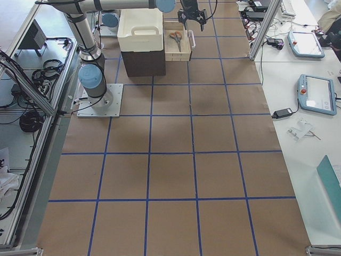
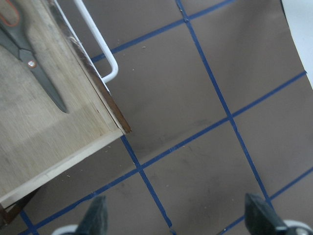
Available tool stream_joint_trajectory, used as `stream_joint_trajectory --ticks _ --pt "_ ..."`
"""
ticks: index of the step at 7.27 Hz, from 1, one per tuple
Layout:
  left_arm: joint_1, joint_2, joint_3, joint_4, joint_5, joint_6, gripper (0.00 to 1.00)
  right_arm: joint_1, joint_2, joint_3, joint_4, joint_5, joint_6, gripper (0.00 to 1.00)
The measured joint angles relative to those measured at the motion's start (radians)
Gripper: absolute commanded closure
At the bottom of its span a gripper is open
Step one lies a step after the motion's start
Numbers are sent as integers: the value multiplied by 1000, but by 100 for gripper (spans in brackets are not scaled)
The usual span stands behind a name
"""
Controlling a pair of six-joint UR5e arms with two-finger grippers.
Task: Put scissors in drawer and close it
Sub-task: 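Open the right gripper and raise it away from the drawer, then move the left gripper over the drawer's white handle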
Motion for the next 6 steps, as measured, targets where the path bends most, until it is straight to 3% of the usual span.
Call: stream_joint_trajectory --ticks 2,6 --pt "-43 -74 34 61 -3 -53 0 -44 -24 2 20 -4 259 0" --pt "-177 -260 77 242 -4 -241 0 -49 -45 3 177 20 810 0"
